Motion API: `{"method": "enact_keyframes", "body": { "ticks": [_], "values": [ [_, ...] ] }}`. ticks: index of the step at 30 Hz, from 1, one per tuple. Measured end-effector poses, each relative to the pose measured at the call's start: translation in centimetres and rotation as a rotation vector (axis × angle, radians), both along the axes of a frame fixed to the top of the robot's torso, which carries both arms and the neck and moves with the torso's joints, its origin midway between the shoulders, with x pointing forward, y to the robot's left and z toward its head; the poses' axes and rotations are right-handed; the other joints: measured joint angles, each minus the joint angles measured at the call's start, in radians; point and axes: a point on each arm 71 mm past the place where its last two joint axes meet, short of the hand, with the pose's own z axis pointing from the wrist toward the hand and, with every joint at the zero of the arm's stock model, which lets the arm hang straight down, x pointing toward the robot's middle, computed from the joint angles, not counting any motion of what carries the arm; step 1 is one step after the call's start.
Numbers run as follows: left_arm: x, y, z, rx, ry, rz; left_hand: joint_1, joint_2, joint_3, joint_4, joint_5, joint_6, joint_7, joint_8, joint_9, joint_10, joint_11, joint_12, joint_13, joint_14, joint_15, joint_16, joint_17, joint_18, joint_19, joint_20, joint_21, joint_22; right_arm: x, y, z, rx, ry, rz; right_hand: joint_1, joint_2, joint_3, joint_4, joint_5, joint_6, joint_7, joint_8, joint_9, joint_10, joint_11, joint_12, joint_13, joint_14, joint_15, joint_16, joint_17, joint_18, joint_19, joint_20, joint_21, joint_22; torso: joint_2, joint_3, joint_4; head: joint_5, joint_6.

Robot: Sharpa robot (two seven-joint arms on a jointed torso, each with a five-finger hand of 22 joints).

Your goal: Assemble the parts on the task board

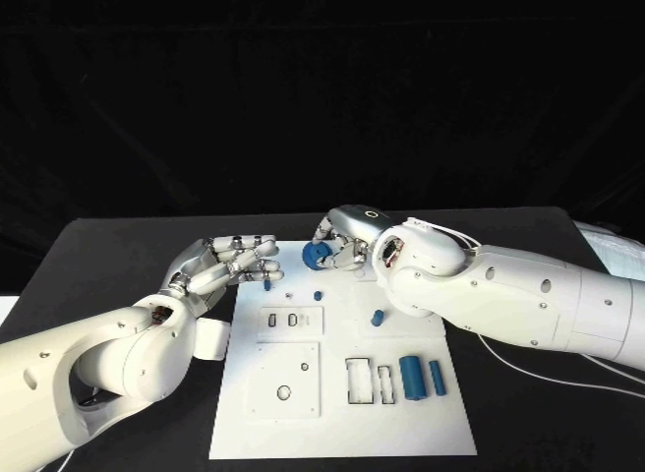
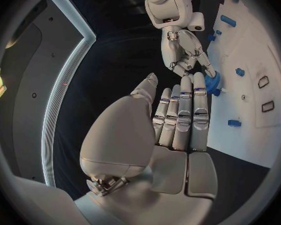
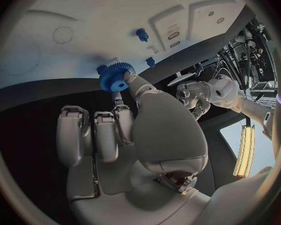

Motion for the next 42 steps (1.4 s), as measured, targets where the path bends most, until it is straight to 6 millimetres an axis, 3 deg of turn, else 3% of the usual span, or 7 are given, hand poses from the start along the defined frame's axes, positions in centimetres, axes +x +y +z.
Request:
{"method": "enact_keyframes", "body": {
  "ticks": [17,23,25,27,31,35,42],
  "values": [
    [0.0,-0.1,0.0,-0.002,0.002,-0.003,0.0,0.0,0.0,0.0,0.0,0.0,0.0,0.0,0.0,0.0,0.0,0.0,0.0,0.0,0.0,0.0,0.0,0.0,0.0,0.0,0.0,0.0,0.4,1.8,-1.8,-0.016,0.042,0.009,-0.017,-0.012,0.025,0.02,0.0,0.0,0.0,-0.018,0.0,-0.004,0.004,-0.022,0.0,0.0,0.0,0.0,0.0,0.0,0.0,0.0,0.0,0.001,0.0,0.0006,-0.0017,0.003,-0.005],
    [0.0,-0.1,0.0,-0.002,0.003,-0.002,0.0,0.0,0.0,0.0,0.0,0.0,0.0,0.0,0.0,0.0,0.0,0.0,0.0,0.0,0.0,0.0,0.0,0.0,0.0,0.0,0.0,0.0,0.7,1.4,-2.1,-0.027,0.048,-0.009,-0.042,-0.03,0.027,0.02,-0.012,0.001,-0.001,-0.042,0.001,-0.026,0.019,-0.064,0.0,0.0,0.004,0.0,0.0,0.0,0.004,0.004,0.004,0.006,0.0,0.0011,-0.0025,0.005,-0.007],
    [0.0,-0.1,0.0,-0.002,0.003,-0.002,0.0,0.0,0.0,0.0,0.0,0.0,0.0,0.0,0.0,0.0,0.0,0.0,0.0,0.0,0.0,0.0,0.0,0.0,0.0,0.0,0.0,0.0,0.7,1.4,-2.1,-0.029,0.049,-0.01,-0.061,-0.032,0.029,0.023,-0.022,-0.04,0.013,-0.044,0.002,-0.035,0.027,-0.073,0.0,0.001,0.017,0.0,0.0,0.0,0.004,0.012,0.004,0.007,0.0,0.0011,-0.0028,0.005,-0.007],
    [0.0,-0.1,0.0,-0.002,0.003,-0.002,0.0,0.0,0.0,0.0,0.0,0.0,0.0,0.0,0.0,0.0,0.0,0.0,0.0,0.0,0.0,0.0,0.0,0.0,0.0,0.0,0.0,0.0,0.7,1.4,-2.3,-0.033,0.053,-0.01,-0.075,-0.047,0.009,0.031,-0.038,-0.129,0.024,-0.043,-0.001,-0.044,0.039,-0.086,0.0,-0.002,0.028,0.0,0.0,0.0,0.005,0.02,0.004,0.01,0.0,0.0012,-0.0028,0.005,-0.007],
    [0.1,-0.1,0.0,-0.001,0.004,-0.002,0.0,0.0,-0.004,-0.004,-0.005,0.0,0.0,0.0,0.0,0.0,0.0,0.0,0.001,0.0,0.0,0.0,0.003,0.0,0.004,0.004,0.0,0.0,0.8,1.4,-2.5,-0.038,0.058,-0.011,-0.081,-0.062,-0.019,0.046,-0.045,-0.22,0.039,-0.047,-0.007,-0.045,0.048,-0.089,0.0,0.0,0.036,0.0,0.0,0.0,0.005,0.031,0.004,0.011,0.0,0.0012,-0.0023,0.005,-0.007],
    [0.1,-0.1,-0.1,-0.001,0.005,-0.002,0.0,0.0,-0.004,-0.004,-0.005,0.0,0.0,0.0,0.0,0.0,0.0,0.0,0.001,0.0,0.0,0.0,0.003,0.0,0.004,0.004,0.0,0.0,0.8,1.4,-2.5,-0.041,0.062,-0.011,-0.082,-0.068,-0.04,0.061,-0.045,-0.218,0.039,-0.047,-0.006,-0.045,0.049,-0.089,0.0,0.0,0.036,0.001,0.0,0.0,0.002,0.034,0.004,0.011,0.0,0.0012,-0.0023,0.005,-0.007],
    [0.1,0.0,-0.1,0.0,0.006,-0.001,0.0,0.0,-0.004,-0.004,-0.005,0.0,0.0,0.0,0.0,0.0,0.0,0.0,0.001,0.0,0.0,0.0,0.003,0.0,0.004,0.004,0.0,-0.001,0.7,1.1,-2.5,-0.04,0.065,-0.013,-0.082,-0.067,-0.061,0.082,-0.033,-0.146,0.032,-0.039,0.002,-0.043,0.05,-0.082,0.0,0.0,0.036,0.004,0.0,0.0,0.005,0.038,0.009,0.017,0.0,0.0012,-0.0031,0.007,-0.008]
  ]
}}
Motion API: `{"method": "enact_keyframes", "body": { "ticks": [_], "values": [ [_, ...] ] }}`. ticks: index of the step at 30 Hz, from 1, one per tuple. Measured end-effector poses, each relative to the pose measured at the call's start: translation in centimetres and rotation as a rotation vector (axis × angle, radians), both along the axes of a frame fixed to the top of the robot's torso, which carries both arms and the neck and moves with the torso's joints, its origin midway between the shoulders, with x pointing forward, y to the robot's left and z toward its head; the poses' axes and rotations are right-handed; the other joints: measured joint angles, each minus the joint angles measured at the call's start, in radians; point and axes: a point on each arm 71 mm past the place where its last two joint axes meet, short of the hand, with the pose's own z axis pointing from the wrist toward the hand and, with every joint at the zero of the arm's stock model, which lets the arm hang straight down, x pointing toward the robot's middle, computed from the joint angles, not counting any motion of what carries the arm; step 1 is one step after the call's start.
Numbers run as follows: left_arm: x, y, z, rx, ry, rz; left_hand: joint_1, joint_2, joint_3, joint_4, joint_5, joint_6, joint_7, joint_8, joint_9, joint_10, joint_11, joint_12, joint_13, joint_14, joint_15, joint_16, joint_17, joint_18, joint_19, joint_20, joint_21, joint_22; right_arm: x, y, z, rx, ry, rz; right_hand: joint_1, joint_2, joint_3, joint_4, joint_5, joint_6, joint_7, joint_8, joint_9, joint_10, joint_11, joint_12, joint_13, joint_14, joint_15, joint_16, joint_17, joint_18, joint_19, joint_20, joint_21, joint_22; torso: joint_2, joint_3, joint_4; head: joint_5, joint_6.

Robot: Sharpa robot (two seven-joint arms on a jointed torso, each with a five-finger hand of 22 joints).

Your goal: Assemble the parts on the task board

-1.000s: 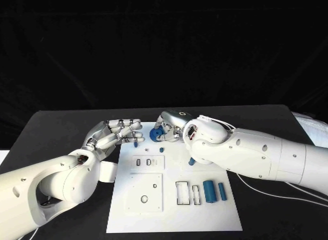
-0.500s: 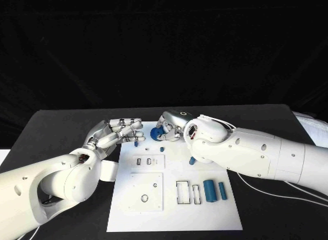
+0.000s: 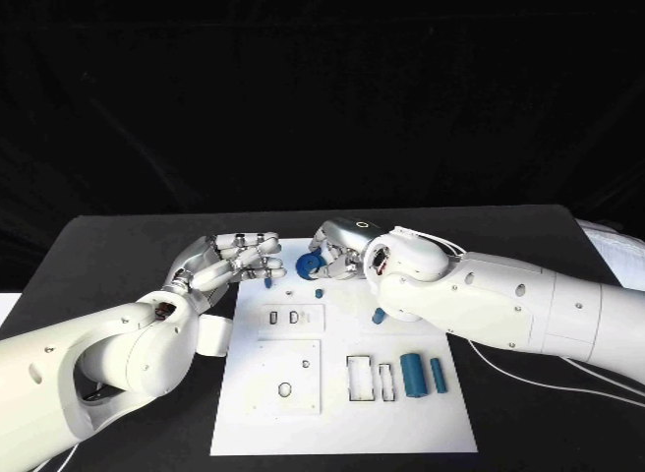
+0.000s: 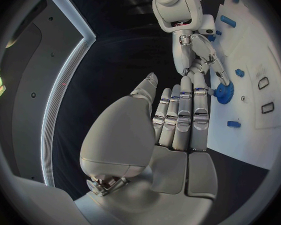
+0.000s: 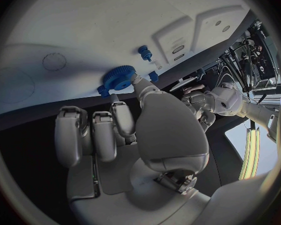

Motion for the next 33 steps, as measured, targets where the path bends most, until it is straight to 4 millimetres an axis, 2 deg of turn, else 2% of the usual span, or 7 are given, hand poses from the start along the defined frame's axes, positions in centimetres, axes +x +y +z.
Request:
{"method": "enact_keyframes", "body": {
  "ticks": [4,7,12,17,21,28,33],
  "values": [
    [0.0,0.1,0.0,0.001,0.001,0.001,0.0,0.0,0.0,0.0,0.0,0.0,0.0,0.0,0.0,0.0,0.0,0.0,0.0,0.0,0.0,0.0,0.0,0.0,0.0,0.0,0.0,0.0,-0.4,-0.7,0.3,0.028,-0.013,0.0,0.012,0.012,-0.002,0.002,0.029,0.017,-0.004,0.004,0.0,0.005,-0.005,0.022,0.0,0.0,0.0,0.0,0.0,0.0,0.0,0.0,0.001,0.006,0.0,0.0007,-0.0007,0.0,0.0],
    [0.1,0.2,0.0,0.002,0.001,0.004,0.0,0.0,0.0,0.0,0.0,0.0,0.0,0.0,0.0,0.0,0.0,0.0,0.0,0.0,0.0,0.0,0.0,0.0,0.0,0.0,0.0,0.0,-0.9,-1.9,0.7,0.065,-0.03,0.001,0.019,0.018,-0.002,0.002,0.035,0.026,-0.006,0.004,0.0,0.008,-0.007,0.022,0.0,0.0,0.0,0.0,0.0,0.0,0.0,0.0,0.001,0.008,-0.001,0.0009,-0.0013,-0.002,0.0],
    [0.1,0.5,-0.1,0.005,0.002,0.01,0.0,0.0,0.0,0.0,0.0,0.0,0.0,0.0,0.0,0.0,0.0,0.0,0.0,0.0,0.0,0.0,0.0,0.0,0.0,0.0,0.0,0.0,-1.4,-6.3,1.9,0.138,-0.04,-0.02,0.033,0.021,0.001,-0.009,0.035,0.033,-0.006,0.004,0.0,0.009,-0.009,0.028,0.0,0.0,0.0,0.002,0.0,0.0,0.0,0.0,0.006,0.014,-0.001,0.0009,-0.0047,-0.002,0.002],
    [0.1,0.6,-0.1,0.005,0.002,0.012,0.0,0.0,0.0,0.0,0.0,0.0,0.0,0.0,0.0,0.0,0.0,0.0,0.0,0.0,0.0,0.0,0.0,0.0,0.0,0.0,0.0,0.0,-1.7,-11.1,2.5,0.193,-0.019,-0.044,0.048,0.014,0.002,-0.025,0.035,0.035,-0.008,0.004,0.0,0.012,-0.006,0.033,0.0,0.0,0.0,0.004,0.0,0.0,0.004,-0.004,0.01,0.022,-0.003,0.0008,-0.0127,-0.007,0.003],
    [0.1,0.5,-0.1,0.004,0.003,0.009,0.0,0.0,0.0,0.0,0.0,-0.004,0.004,-0.004,0.0,0.0,0.0,0.0,0.0,0.0,0.0,-0.004,0.002,0.0,0.0,0.0,0.0,0.0,-2.0,-14.7,2.6,0.227,-0.004,-0.066,0.056,0.01,-0.002,-0.031,0.035,0.037,-0.009,0.004,0.0,0.012,-0.006,0.033,0.0,0.0,0.0,0.004,0.0,0.0,0.004,-0.004,0.01,0.021,-0.004,0.0021,-0.0185,-0.012,0.004],
    [0.2,0.4,-0.1,0.003,0.003,0.007,0.0,0.0,0.0,0.0,0.0,-0.004,0.004,-0.004,0.0,0.0,0.0,0.0,0.0,0.0,0.0,-0.004,0.002,0.0,0.0,0.0,0.0,0.0,-2.1,-18.6,2.4,0.253,0.009,-0.09,0.065,0.001,-0.01,-0.039,0.035,0.037,-0.009,0.0,-0.001,0.012,-0.006,0.033,0.0,0.0,0.0,0.004,0.0,0.0,0.004,-0.004,0.01,0.021,-0.006,0.0058,-0.0269,-0.014,0.004],
    [0.2,0.4,-0.1,0.003,0.003,0.007,0.0,0.0,0.0,0.0,0.0,-0.004,0.004,-0.004,0.0,0.0,0.0,0.0,0.0,0.0,0.0,-0.004,0.002,0.0,0.0,0.0,0.0,0.0,-1.9,-19.8,1.6,0.257,0.029,-0.104,0.065,0.001,-0.013,-0.042,0.035,0.037,-0.009,0.0,-0.002,0.012,-0.006,0.033,0.0,0.0,0.0,0.004,0.0,0.0,0.004,-0.004,0.01,0.021,-0.006,0.0064,-0.0263,-0.018,0.004]
  ]
}}
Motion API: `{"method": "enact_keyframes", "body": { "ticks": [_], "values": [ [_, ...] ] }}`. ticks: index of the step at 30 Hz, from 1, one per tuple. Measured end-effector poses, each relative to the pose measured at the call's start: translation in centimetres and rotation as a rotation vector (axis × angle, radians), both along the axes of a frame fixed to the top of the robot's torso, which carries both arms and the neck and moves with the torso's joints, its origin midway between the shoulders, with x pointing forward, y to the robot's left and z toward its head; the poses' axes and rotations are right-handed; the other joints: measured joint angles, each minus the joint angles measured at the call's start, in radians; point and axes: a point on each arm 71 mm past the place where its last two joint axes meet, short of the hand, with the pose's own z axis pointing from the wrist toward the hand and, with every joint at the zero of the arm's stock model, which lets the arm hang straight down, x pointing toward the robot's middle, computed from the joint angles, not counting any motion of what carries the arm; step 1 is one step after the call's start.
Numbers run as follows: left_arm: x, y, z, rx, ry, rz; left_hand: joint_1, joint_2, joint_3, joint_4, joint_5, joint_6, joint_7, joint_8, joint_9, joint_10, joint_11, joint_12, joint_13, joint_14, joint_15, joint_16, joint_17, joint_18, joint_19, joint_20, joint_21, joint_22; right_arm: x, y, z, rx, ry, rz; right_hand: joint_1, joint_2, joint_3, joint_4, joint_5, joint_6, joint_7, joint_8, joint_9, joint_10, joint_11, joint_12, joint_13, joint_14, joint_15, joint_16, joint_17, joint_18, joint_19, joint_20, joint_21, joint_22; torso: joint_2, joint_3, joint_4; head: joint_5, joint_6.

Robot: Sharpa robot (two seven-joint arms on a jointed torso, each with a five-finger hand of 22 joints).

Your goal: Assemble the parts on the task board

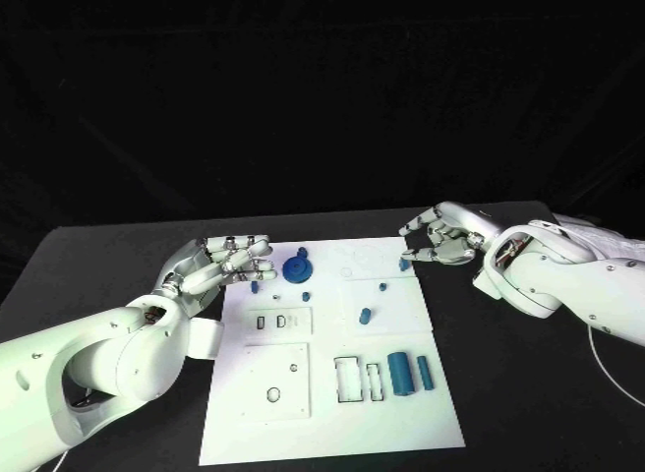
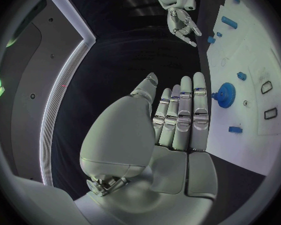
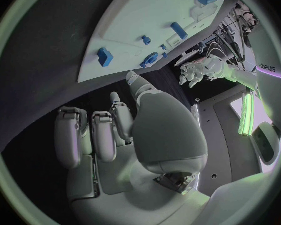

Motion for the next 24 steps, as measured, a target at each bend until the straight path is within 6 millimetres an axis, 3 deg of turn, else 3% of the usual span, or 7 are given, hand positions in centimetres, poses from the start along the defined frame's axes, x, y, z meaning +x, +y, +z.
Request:
{"method": "enact_keyframes", "body": {
  "ticks": [10,24],
  "values": [
    [0.1,0.1,-0.1,0.001,0.001,0.003,0.0,0.0,0.0,0.0,0.0,0.0,0.0,0.0,0.0,0.0,0.0,0.0,0.0,0.0,0.0,0.0,0.0,0.0,0.0,0.0,0.0,0.0,0.3,-0.5,-2.1,-0.001,0.051,0.003,0.004,-0.004,-0.003,-0.003,0.0,0.0,0.0,0.0,0.0,0.0,0.0,0.0,0.0,0.0,0.0,0.0,0.001,0.0,0.0,0.0,0.0,0.0,0.001,-0.0009,0.0019,0.0,-0.004],
    [0.2,0.2,-0.1,0.001,0.001,0.003,0.0,0.0,0.0,0.0,0.0,0.0,0.0,0.0,0.0,0.0,0.0,0.0,0.0,0.0,0.0,0.0,0.0,0.0,0.0,0.0,0.0,0.0,0.9,-0.6,-3.2,-0.012,0.084,0.001,0.004,-0.004,-0.004,-0.004,0.0,0.0,0.0,0.0,-0.001,0.0,0.0,0.0,0.0,0.0,0.0,0.0,0.001,0.0,0.0,0.0,0.0,0.0,0.0,-0.003,0.003,0.0,-0.009]
  ]
}}
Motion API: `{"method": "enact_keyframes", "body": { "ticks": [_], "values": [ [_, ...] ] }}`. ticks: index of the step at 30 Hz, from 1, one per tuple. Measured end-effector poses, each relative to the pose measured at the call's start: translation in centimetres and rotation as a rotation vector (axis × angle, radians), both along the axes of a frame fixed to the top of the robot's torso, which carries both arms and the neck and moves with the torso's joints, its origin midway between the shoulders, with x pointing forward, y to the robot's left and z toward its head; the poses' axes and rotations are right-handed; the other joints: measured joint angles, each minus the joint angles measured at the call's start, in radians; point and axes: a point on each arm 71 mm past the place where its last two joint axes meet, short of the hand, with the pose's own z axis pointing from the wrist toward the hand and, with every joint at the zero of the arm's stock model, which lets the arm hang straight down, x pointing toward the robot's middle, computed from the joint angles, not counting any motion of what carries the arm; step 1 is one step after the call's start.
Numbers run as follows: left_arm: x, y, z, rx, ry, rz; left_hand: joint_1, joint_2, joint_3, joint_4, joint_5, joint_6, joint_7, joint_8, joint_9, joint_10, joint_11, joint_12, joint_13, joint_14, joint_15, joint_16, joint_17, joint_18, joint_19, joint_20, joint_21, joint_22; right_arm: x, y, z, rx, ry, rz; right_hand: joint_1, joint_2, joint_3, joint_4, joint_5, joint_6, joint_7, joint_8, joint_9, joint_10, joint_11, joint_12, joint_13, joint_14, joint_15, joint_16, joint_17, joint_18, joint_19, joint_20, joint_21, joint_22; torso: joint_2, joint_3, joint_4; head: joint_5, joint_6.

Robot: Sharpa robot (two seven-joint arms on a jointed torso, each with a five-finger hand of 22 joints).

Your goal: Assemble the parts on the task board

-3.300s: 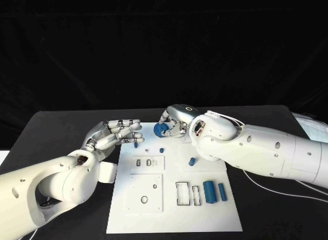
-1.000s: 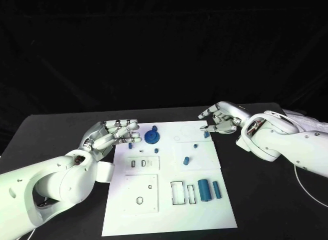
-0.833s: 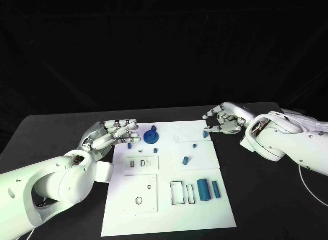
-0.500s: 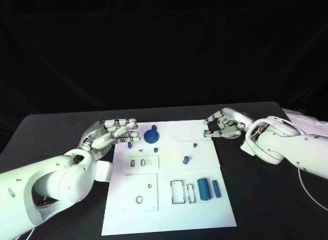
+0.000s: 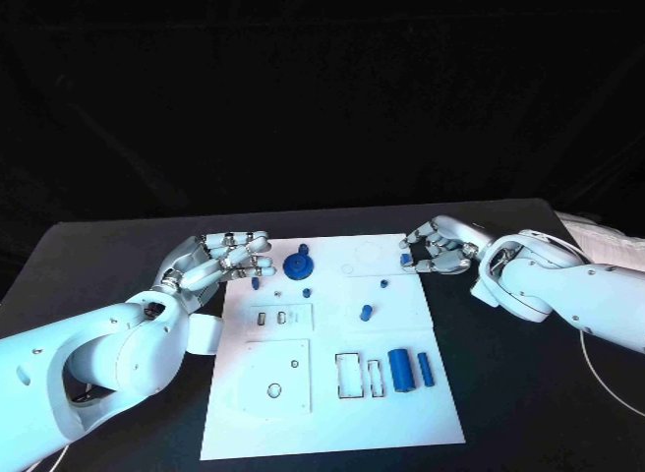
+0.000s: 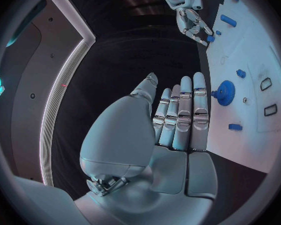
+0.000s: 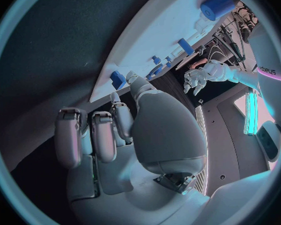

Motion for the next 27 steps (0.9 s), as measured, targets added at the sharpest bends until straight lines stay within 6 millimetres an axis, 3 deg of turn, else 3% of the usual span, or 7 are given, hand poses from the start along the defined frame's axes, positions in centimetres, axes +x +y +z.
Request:
{"method": "enact_keyframes", "body": {
  "ticks": [7,16,27],
  "values": [
    [0.01,0.01,0.0,0.0,0.0,0.0,0.0,0.0,0.0,0.0,0.0,0.0,0.0,0.0,0.0,0.0,0.0,0.0,0.0,0.0,0.0,0.0,0.0,0.0,0.0,0.0,0.0,0.0,0.13,0.09,-0.36,-0.005,0.012,0.002,0.016,0.016,0.007,-0.01,0.0,0.025,0.0,0.006,0.004,0.0,0.0,0.0,0.0,0.0,0.0,0.004,0.0,0.0,0.0,0.0,0.0,0.0,-0.001,0.0,-0.0001,0.001,-0.002],
    [0.01,0.01,-0.01,0.0,0.001,0.0,0.005,0.005,-0.003,-0.003,0.0,0.0,0.0,0.0,0.0,-0.003,0.003,0.0,0.0,0.0,0.0,0.0,0.002,0.0,0.0,0.0,-0.004,0.0,0.31,0.17,-0.61,-0.009,0.022,0.003,0.035,0.039,0.024,-0.026,-0.014,0.079,-0.012,0.022,0.009,0.008,-0.008,0.005,0.002,0.0,0.0,0.004,0.0,0.0,0.0,0.0,0.004,0.0,-0.001,0.0001,-0.0007,0.002,-0.003],
    [0.01,0.02,-0.01,0.0,0.001,0.0,0.005,0.005,-0.003,-0.003,0.0,0.0,0.0,0.0,0.0,-0.004,0.003,0.0,0.0,0.0,0.0,0.0,0.002,0.0,0.0,0.0,-0.004,0.0,0.52,0.4,-0.79,-0.012,0.026,0.005,0.036,0.067,0.049,-0.043,-0.031,0.141,-0.03,0.037,0.012,0.013,-0.023,0.012,0.004,0.0,-0.015,0.004,0.0,0.0,0.007,-0.007,0.004,0.0,-0.001,0.0004,-0.0008,0.0,-0.007]
  ]
}}
